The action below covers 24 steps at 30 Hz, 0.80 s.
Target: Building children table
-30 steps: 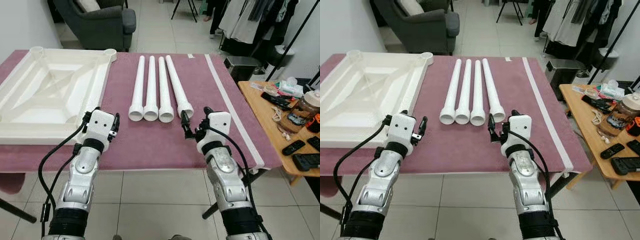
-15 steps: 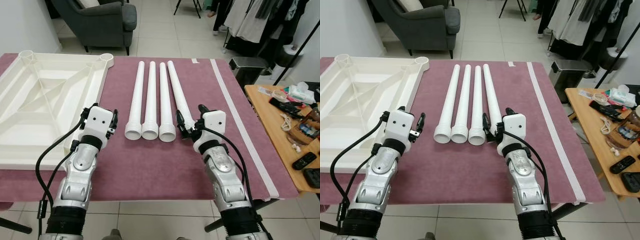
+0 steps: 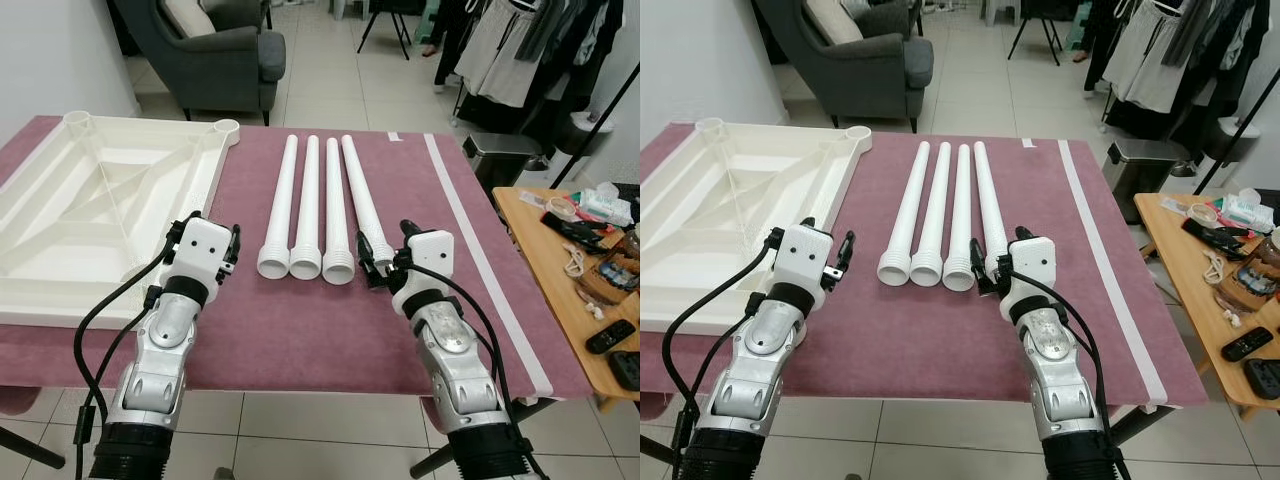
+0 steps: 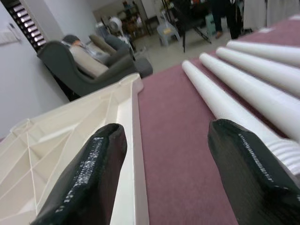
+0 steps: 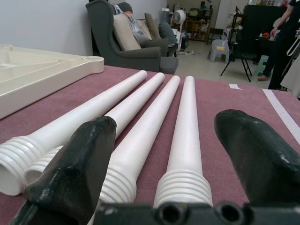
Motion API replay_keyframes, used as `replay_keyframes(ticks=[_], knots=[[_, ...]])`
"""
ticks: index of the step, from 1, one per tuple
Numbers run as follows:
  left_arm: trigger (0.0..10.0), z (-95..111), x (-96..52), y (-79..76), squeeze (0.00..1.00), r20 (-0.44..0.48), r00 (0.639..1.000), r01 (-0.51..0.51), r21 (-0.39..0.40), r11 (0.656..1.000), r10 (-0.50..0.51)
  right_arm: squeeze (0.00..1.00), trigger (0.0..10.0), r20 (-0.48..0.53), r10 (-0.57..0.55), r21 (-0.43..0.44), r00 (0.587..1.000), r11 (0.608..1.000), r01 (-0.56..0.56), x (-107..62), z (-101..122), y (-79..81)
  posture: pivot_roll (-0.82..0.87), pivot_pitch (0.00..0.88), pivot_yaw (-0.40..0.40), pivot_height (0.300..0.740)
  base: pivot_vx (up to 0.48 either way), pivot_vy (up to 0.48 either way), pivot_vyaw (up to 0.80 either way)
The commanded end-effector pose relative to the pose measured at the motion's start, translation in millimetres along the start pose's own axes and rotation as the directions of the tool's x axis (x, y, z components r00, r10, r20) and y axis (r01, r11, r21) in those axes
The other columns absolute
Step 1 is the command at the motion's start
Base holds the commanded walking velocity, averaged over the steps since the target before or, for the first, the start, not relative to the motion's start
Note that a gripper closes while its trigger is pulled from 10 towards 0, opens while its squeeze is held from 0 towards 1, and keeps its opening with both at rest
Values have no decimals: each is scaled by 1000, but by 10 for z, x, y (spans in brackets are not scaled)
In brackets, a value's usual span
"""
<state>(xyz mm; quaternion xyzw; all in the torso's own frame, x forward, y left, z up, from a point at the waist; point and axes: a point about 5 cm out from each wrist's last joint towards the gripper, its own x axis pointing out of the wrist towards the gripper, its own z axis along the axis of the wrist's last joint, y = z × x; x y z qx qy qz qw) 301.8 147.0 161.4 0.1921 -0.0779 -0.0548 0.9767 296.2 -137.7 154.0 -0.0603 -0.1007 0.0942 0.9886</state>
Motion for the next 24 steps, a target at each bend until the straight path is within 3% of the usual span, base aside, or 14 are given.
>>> replay_keyframes(ticks=[1, 12, 14, 18, 19, 20, 23, 24], knots=[[10000, 21, 51, 105, 0, -37, 999, -17, 19, 1000, 18, 0, 10000, 10, 14, -4, 1000, 1000, -14, 23, 51, 20, 51, 9, 12, 740, 0, 0, 0], [10000, 49, 145, 191, 0, -101, 995, 1, 16, 1000, 1, 0, 10000, 23, 25, -25, 999, 999, -25, 47, 99, 43, 50, 11, 15, 740, 0, 0, 0], [10000, -32, 197, 253, 0, -176, 980, 89, 1, 996, -88, 0, 10000, -3, 34, -49, 999, 998, -34, 171, 156, 95, 46, 27, 25, 740, 0, 0, 0], [10000, -114, 195, 244, 0, -228, 958, 179, 4, 984, -174, 0, 10000, -25, 61, -53, 998, 997, -62, 349, 262, 201, 45, 32, 28, 740, 0, 0, 0], [10000, -114, 195, 244, 0, -228, 958, 179, 4, 984, -174, 0, 10000, -25, 61, -53, 998, 997, -62, 349, 262, 201, 45, 32, 28, 740, 0, 0, 0], [10000, -140, 178, 220, 0, -240, 953, 196, 14, 981, -187, 0, 10000, -63, 84, -22, 995, 996, -85, 454, 310, 274, 43, 38, 30, 740, 0, 0, 0], [10000, -140, 178, 220, 0, -240, 953, 196, 14, 981, -187, 0, 10000, -63, 84, -22, 995, 996, -85, 454, 310, 274, 43, 38, 30, 740, 0, 0, 0], [10000, -180, 153, 205, 0, -263, 949, 191, 48, 980, -172, 0, 10000, -86, 120, 22, 989, 993, -118, 563, 378, 372, 48, 43, 27, 740, 0, 0, 0]])
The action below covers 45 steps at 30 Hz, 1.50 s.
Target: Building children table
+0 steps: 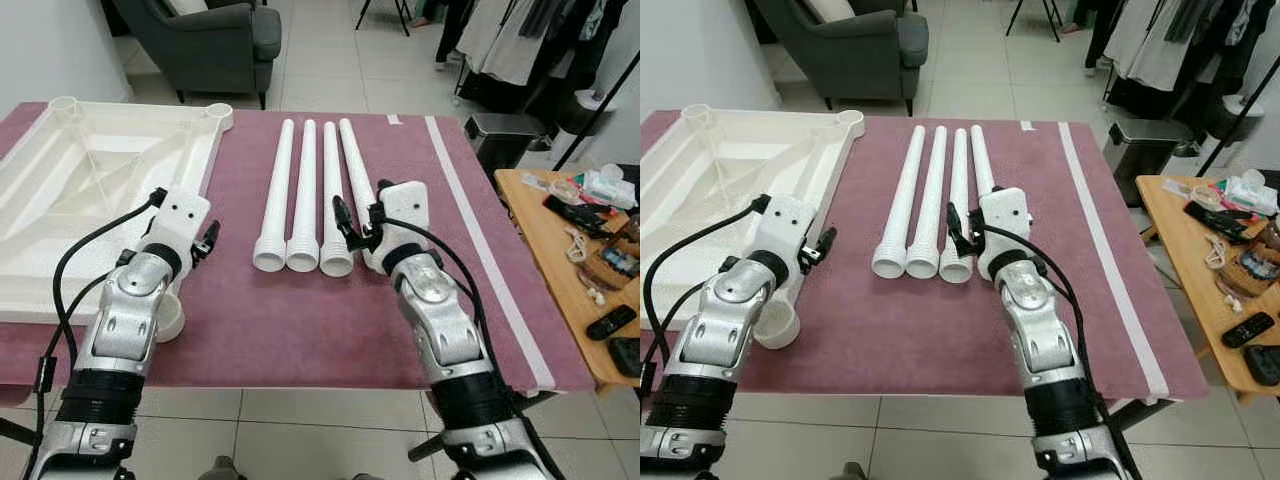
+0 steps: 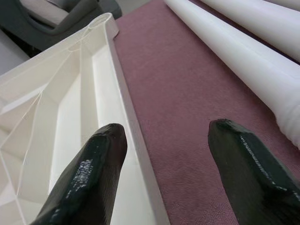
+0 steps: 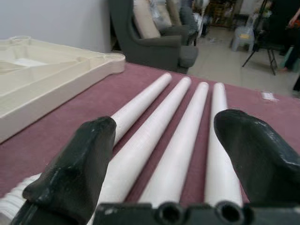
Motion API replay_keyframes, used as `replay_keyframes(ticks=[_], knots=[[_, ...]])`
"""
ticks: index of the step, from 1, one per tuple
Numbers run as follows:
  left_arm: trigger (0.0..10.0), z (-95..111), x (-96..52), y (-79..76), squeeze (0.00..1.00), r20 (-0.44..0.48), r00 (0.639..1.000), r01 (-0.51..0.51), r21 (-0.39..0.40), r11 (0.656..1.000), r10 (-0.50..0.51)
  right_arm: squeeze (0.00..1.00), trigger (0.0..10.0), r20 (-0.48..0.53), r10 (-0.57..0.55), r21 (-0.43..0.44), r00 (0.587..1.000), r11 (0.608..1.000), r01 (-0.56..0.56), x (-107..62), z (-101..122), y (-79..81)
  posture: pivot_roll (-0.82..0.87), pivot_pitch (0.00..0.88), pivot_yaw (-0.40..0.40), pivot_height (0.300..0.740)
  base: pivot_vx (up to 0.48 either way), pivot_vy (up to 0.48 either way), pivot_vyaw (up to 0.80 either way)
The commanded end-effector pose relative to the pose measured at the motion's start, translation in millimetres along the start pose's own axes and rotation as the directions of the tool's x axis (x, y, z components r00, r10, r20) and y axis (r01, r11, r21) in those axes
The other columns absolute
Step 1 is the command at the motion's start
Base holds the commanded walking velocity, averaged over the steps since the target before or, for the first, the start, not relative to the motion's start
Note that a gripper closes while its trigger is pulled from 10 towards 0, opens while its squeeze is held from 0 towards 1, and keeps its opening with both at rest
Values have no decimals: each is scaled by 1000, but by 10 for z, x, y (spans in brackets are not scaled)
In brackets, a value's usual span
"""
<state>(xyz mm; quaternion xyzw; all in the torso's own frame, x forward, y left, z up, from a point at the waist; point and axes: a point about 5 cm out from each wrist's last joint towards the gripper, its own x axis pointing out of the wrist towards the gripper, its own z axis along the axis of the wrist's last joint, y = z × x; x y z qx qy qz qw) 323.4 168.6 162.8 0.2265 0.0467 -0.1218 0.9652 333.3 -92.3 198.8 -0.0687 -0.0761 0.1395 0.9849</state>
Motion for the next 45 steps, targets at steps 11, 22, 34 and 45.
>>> replay_keyframes(ticks=[11, 22, 34, 45], knots=[[10000, 2, -82, 166, 0, 25, 977, -208, -74, 975, 210, 0, 10000, -16, -4, 55, 1000, 998, 5, 39, 50, 57, 79, 52, 8, 740, 0, 0, 0], [10000, 90, -18, 97, 0, 77, 980, -175, -100, 980, 183, 0, 10000, -101, -106, 63, 989, 992, 113, -160, -156, -110, 48, 49, 33, 740, 0, 461, 0], [10000, 81, 15, -10, 0, 66, 985, -152, -84, 985, 157, 0, 10000, -93, -114, 50, 989, 992, 119, -178, -145, -125, 46, 42, 34, 740, 0, 138, 0], [10000, 309, -37, -189, 0, 215, 976, 4, -103, 995, 18, 0, 10000, -110, -110, -41, 988, 993, 106, -24, -52, -186, 39, 36, 38, 740, 0, 0, 0]])
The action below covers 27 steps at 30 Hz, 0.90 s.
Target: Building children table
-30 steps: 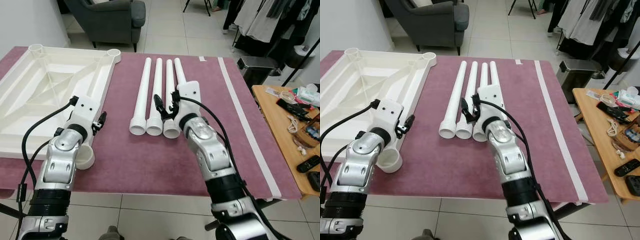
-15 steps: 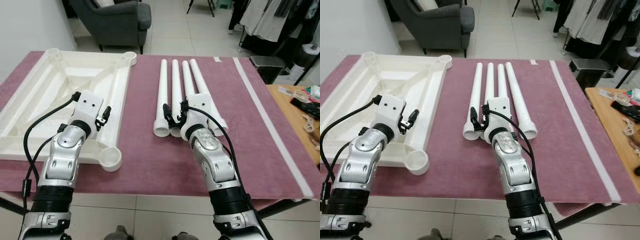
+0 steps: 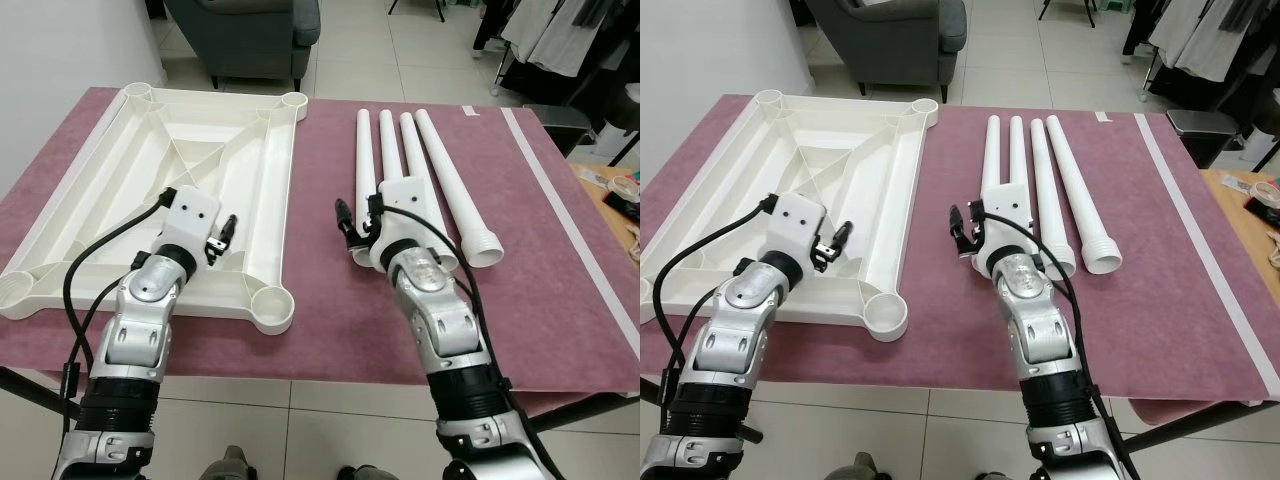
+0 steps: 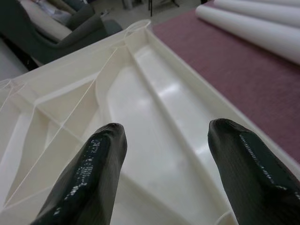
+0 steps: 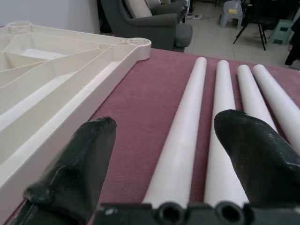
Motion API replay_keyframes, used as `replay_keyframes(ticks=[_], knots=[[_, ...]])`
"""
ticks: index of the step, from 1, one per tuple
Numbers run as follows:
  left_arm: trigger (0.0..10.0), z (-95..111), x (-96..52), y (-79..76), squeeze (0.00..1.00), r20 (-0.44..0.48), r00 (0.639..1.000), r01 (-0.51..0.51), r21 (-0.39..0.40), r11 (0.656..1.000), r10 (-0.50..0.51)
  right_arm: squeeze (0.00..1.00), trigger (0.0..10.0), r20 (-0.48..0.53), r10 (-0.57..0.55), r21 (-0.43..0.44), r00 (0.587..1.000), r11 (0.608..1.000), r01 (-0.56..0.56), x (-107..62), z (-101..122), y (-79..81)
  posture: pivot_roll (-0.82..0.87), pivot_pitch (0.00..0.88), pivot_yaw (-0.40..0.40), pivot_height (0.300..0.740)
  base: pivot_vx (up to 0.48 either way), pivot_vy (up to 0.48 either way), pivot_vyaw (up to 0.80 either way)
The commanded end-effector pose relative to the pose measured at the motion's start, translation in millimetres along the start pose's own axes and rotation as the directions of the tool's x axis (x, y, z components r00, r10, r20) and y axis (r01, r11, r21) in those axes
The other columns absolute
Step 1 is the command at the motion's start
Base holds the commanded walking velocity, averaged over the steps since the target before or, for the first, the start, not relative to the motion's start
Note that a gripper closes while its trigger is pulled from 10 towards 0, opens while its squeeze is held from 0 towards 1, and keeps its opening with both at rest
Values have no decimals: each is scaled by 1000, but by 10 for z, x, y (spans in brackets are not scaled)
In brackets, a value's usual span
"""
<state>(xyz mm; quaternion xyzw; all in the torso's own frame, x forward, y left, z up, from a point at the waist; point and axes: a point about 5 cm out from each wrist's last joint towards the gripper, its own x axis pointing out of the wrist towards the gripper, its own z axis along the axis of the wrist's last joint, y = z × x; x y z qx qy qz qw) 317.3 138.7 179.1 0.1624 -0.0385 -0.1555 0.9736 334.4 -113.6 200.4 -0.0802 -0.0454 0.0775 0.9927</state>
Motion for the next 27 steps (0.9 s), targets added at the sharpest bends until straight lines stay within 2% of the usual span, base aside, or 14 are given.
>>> replay_keyframes(ticks=[1, 2, 5, 6, 10, 13, 15, 20, 24, 26, 27], knots=[[10000, 63, -8, 5, 0, 33, 999, -26, 22, 999, 26, 0, 10000, -77, 3, -13, 997, 1000, -4, 100, -53, 41, 36, 37, 42, 740, 0, 0, 0], [10000, 63, -8, 5, 0, 33, 999, -26, 22, 999, 26, 0, 10000, -77, 3, -13, 997, 1000, -4, 100, -53, 41, 36, 37, 42, 740, 0, 0, 0], [10000, 113, -7, -4, 0, 51, 999, -13, 57, 998, 10, 0, 10000, -128, -15, 7, 992, 1000, 16, 273, -54, 51, 43, 44, 40, 740, 0, 0, 0], [10000, 113, -7, -4, 0, 51, 999, -13, 57, 998, 10, 0, 10000, -128, -15, 7, 992, 1000, 16, 273, -54, 51, 43, 44, 40, 740, 0, 0, 0], [10000, 167, -28, 5, 0, 67, 998, -8, 81, 997, 3, 0, 10000, -182, 6, 48, 983, 999, 2, 453, -53, 71, 55, 57, 35, 740, 0, 0, 0], [10000, 167, -28, 5, 0, 67, 998, -8, 81, 997, 3, 0, 10000, -182, 6, 48, 983, 999, 2, 453, -53, 71, 55, 57, 35, 740, 0, 0, 0], [10000, 191, -76, 52, 0, 70, 997, -21, 98, 995, 14, 0, 10000, -248, 39, 89, 968, 996, -18, 596, -86, 98, 79, 77, 23, 740, 0, 0, 0], [10000, 196, -124, 106, 0, 67, 997, -35, 113, 993, 28, 0, 10000, -277, 51, 92, 960, 995, -26, 647, -102, 115, 98, 90, 13, 740, 0, 0, 0], [10000, 200, -280, 255, 0, 54, 996, -82, 147, 986, 74, 0, 10000, -335, 76, 92, 939, 995, -48, 721, -145, 160, 129, 110, -7, 740, 0, 0, 0], [10000, 200, -280, 255, 0, 54, 996, -82, 147, 986, 74, 0, 10000, -335, 76, 92, 939, 995, -48, 721, -145, 160, 129, 110, -7, 740, 0, 0, 0], [10000, 194, -324, 278, 0, 48, 995, -93, 152, 984, 86, 0, 10000, -350, 87, 88, 933, 994, -60, 736, -158, 184, 136, 113, -15, 740, 0, 0, 0]])
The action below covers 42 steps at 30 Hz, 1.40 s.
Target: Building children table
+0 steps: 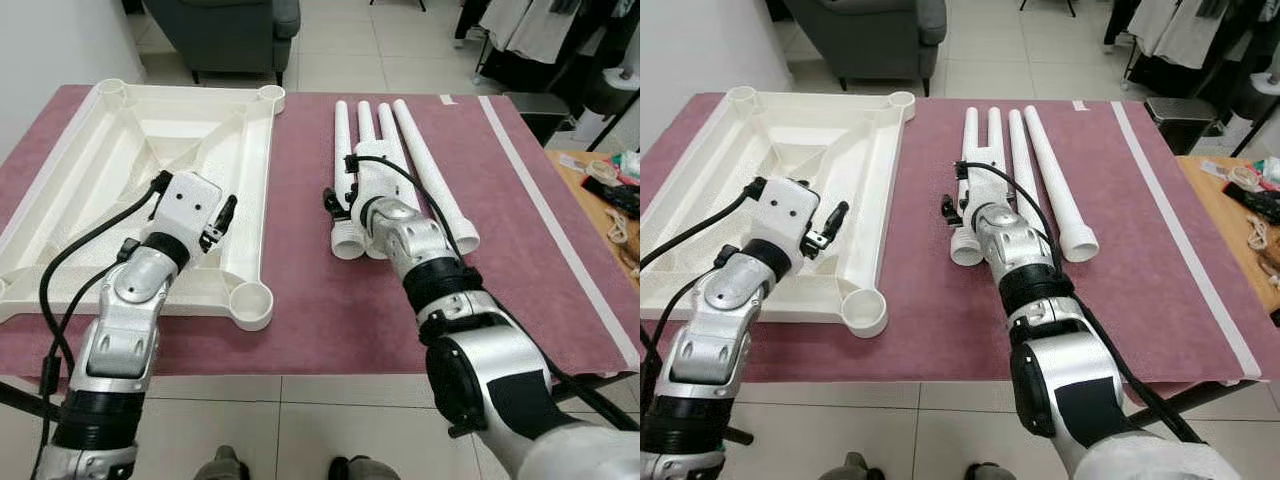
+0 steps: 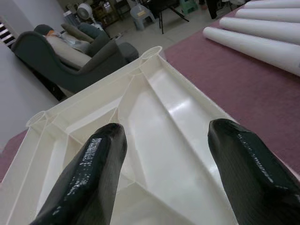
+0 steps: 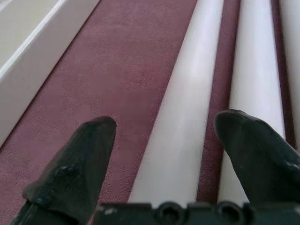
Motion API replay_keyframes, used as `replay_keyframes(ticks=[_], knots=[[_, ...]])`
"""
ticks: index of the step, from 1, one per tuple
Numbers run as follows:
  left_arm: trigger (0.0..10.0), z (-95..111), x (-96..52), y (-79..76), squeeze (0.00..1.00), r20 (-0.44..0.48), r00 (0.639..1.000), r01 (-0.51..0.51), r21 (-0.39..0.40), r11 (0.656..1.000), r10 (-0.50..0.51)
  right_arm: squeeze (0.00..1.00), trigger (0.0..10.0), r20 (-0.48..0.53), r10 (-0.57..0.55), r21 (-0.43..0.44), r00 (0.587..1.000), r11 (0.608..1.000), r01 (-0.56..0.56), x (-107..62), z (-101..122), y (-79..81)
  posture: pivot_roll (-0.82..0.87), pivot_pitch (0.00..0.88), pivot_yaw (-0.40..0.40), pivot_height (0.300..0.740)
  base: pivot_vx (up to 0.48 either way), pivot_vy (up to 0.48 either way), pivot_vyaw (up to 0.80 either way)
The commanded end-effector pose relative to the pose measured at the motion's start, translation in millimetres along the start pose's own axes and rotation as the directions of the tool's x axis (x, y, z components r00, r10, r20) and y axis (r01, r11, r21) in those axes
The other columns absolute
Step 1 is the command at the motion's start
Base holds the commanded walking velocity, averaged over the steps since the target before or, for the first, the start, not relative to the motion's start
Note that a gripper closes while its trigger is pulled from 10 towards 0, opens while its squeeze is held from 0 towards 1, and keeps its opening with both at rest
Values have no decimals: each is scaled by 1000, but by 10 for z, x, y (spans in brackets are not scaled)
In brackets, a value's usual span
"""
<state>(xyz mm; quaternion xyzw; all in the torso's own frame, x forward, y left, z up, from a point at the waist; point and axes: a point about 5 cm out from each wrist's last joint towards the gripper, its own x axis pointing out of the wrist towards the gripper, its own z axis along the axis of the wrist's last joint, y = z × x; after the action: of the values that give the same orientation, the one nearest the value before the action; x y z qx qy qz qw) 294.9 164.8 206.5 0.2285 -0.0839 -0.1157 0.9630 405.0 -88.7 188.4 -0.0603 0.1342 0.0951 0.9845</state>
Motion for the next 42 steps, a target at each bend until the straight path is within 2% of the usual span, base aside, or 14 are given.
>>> replay_keyframes(ticks=[1, 10, 11, 16, 22, 25, 29, 31, 34, 42], knots=[[10000, -14, -36, 19, 0, -15, 1000, -5, 6, 1000, 5, 0, 10000, -9, 12, 7, 1000, 1000, -12, 14, -4, 24, 136, 113, -15, 740, 0, 0, 0], [10000, -21, -105, 10, 0, -29, 999, -20, 4, 1000, 20, 0, 10000, -59, 30, 14, 998, 999, -30, 50, -58, 63, 149, 122, -36, 740, 0, 0, 0], [10000, -27, -133, -1, 0, -37, 999, -25, 0, 1000, 25, 0, 10000, -102, 39, 96, 994, 995, -29, 59, -94, 60, 145, 128, -40, 740, 0, 0, 0], [10000, -34, -151, -11, 0, -46, 999, -27, -4, 1000, 27, 0, 10000, -139, 36, 157, 990, 988, -14, 61, -81, 57, 130, 134, -45, 740, 0, 0, 0], [10000, -33, -157, -37, 0, -52, 998, -24, -11, 1000, 23, 0, 10000, -151, 19, 146, 988, 989, 3, 64, -44, 40, 119, 139, -51, 740, 0, 0, 0], [10000, -35, -163, -50, 0, -56, 998, -25, -16, 1000, 24, 0, 10000, -178, 9, 88, 984, 996, 7, 64, -92, 46, 118, 141, -57, 740, 0, 0, 0], [10000, -46, -178, -56, 0, -63, 998, -30, -19, 999, 29, 0, 10000, -191, -63, -6, 980, 998, 63, 63, -197, -18, 117, 140, -62, 740, 0, 0, 0], [10000, -49, -182, -62, 0, -65, 997, -31, -21, 999, 30, 0, 10000, -203, -69, -13, 977, 998, 68, 61, -246, -18, 116, 139, -62, 740, 0, 0, 0], [10000, -49, -182, -71, 0, -68, 997, -32, -24, 999, 30, 0, 10000, -247, -30, 12, 969, 999, 34, 55, -353, 55, 115, 138, -64, 740, 0, 0, 0], [10000, -47, -173, -74, 0, -68, 997, -34, -26, 999, 33, 0, 10000, -291, 44, 79, 956, 997, -22, 45, -415, 156, 113, 131, -68, 740, 0, 0, 0]])
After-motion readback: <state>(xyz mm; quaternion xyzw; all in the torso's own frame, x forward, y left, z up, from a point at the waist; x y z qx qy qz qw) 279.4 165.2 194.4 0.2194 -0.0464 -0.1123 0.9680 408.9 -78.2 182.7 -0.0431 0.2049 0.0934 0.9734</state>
